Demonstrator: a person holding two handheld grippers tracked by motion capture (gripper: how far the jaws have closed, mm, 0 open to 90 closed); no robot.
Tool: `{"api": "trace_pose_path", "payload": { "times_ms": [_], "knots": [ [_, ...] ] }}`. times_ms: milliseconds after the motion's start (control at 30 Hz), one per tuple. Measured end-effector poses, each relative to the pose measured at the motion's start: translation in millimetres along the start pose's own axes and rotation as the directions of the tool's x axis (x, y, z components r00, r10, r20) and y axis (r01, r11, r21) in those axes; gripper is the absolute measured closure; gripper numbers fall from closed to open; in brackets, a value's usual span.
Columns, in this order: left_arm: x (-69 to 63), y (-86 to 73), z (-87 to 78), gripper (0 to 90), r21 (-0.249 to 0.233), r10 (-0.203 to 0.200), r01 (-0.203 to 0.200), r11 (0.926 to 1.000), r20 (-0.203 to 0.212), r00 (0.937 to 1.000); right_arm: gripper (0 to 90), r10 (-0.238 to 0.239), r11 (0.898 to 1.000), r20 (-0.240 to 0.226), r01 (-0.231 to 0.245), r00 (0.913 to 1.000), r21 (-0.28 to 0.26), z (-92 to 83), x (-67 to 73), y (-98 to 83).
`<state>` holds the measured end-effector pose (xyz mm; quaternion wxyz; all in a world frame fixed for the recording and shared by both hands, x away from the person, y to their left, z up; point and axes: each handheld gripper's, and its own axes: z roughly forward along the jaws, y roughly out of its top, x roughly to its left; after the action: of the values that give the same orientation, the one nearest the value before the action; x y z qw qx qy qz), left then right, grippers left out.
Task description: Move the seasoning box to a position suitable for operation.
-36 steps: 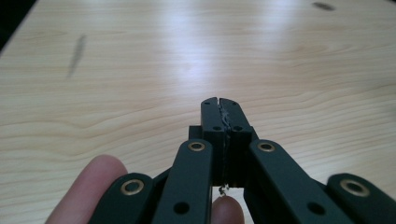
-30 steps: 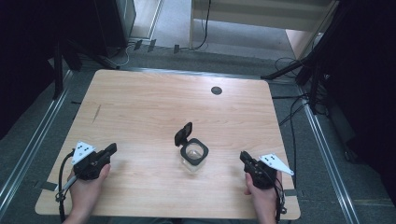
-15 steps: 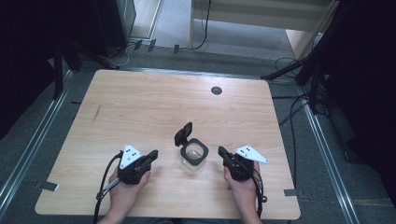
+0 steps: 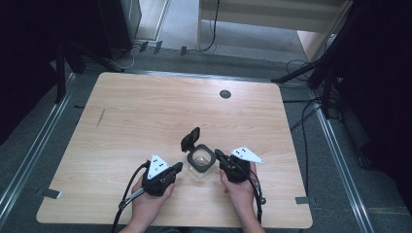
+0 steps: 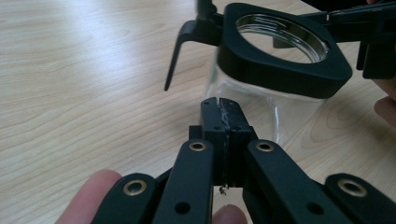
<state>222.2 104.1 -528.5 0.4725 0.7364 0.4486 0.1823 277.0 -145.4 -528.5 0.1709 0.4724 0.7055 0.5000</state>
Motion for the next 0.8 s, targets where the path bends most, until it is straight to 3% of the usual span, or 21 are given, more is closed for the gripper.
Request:
{"api": "trace_pose_path", "payload": {
  "times_ms": [167, 400, 800],
  "knots": [
    [0.6, -1.1, 3.4, 90.0, 0.011, 0.000, 0.000, 0.9999, 0.004, 1.0000, 90.0, -0.039, 0.999, -0.040, 0.039, 0.9984, 0.002, -2.4, 6.9, -1.7],
    [3.2, -2.1, 3.6, 90.0, 0.008, -0.009, 0.009, 0.9999, -0.007, 0.9999, 90.0, -0.071, 0.997, -0.053, 0.071, 0.9961, 0.002, -4.8, 18.7, -4.5],
    [6.4, -4.4, 1.9, 90.0, 0.007, -0.018, 0.018, 0.9998, -0.025, 0.9995, 90.0, -0.045, 0.999, -0.041, 0.045, 0.9982, 0.017, -12.3, 32.3, -12.4]
  ]
}}
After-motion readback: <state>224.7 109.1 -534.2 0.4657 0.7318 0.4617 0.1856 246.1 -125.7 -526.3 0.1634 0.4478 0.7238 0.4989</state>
